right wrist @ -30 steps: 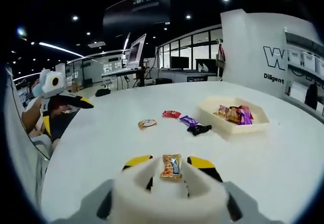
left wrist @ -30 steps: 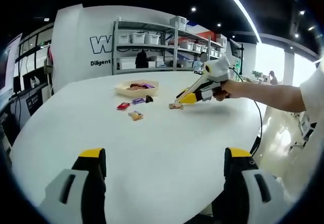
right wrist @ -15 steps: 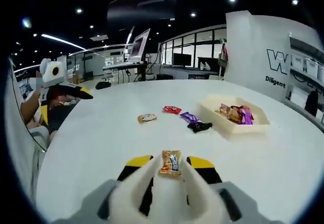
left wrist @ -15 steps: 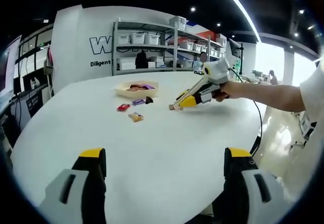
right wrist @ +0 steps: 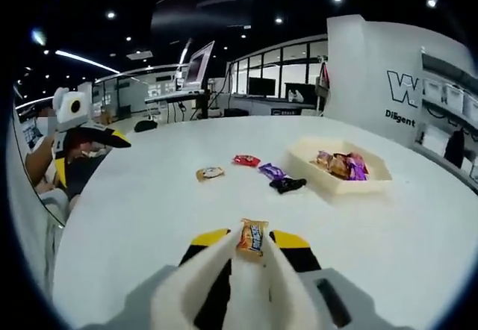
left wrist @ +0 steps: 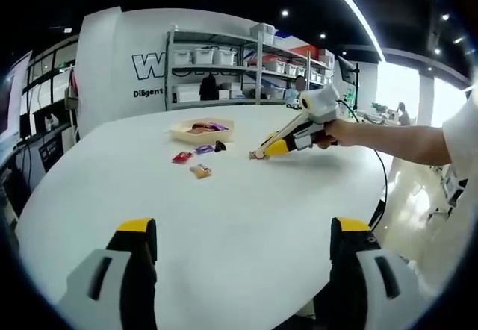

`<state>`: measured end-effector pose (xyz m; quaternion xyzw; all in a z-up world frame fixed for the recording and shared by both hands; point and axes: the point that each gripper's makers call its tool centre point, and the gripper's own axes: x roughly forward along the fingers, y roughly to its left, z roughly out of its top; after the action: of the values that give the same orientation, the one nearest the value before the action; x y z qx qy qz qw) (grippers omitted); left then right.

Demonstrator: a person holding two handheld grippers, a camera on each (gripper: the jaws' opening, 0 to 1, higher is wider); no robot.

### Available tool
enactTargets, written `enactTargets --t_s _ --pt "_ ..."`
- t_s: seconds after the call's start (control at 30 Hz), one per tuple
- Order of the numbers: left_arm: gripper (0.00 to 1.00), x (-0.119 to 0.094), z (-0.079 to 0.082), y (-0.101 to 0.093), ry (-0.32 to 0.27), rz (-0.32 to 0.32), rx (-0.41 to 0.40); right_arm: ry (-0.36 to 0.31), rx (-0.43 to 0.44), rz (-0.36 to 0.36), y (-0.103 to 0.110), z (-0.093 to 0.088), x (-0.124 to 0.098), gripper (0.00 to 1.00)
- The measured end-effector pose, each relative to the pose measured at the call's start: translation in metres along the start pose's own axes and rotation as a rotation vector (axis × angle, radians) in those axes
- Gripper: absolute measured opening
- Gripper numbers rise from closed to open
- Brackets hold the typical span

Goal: Place the target food into the container with the food tongs after gripping and lifting it, then release it inside without dropping or visibly crushing the food.

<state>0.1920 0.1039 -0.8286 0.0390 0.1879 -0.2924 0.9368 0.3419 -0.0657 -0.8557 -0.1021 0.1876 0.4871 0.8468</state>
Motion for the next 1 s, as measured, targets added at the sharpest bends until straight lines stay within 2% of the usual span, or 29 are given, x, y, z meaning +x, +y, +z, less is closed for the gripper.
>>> enactTargets --t_s 0.03,0.07,0.27,0.67,0.83,1.0 --pt "0.95 0.0 0.001 0.0 -0.001 0.0 0.001 -0.035 0.01 -0.023 -0.005 0.006 -0.002 0.11" --pt "0.95 -0.001 0.001 0.001 -0.004 0.001 -0.001 -0.036 0.019 -0.009 -0.003 0.009 -0.005 0.11" --pt "0.95 0.0 0.004 0.002 -0.009 0.001 -0.002 -0.121 0.051 -0.027 -0.01 0.035 -0.015 0.12" --pt "0.95 0.004 0.007 -0.002 -0.015 -0.014 -0.002 -0.132 0.01 -0.053 -0.012 0.07 -0.016 0.12" --pt "0.95 0.005 0.008 -0.003 -0.016 -0.017 0.002 -0.143 0.002 -0.065 -0.023 0.087 -0.013 0.12" --pt "0.95 0.005 0.011 -0.001 -0.022 -0.014 0.002 -0.145 0.005 -0.083 -0.036 0.095 -0.009 0.12"
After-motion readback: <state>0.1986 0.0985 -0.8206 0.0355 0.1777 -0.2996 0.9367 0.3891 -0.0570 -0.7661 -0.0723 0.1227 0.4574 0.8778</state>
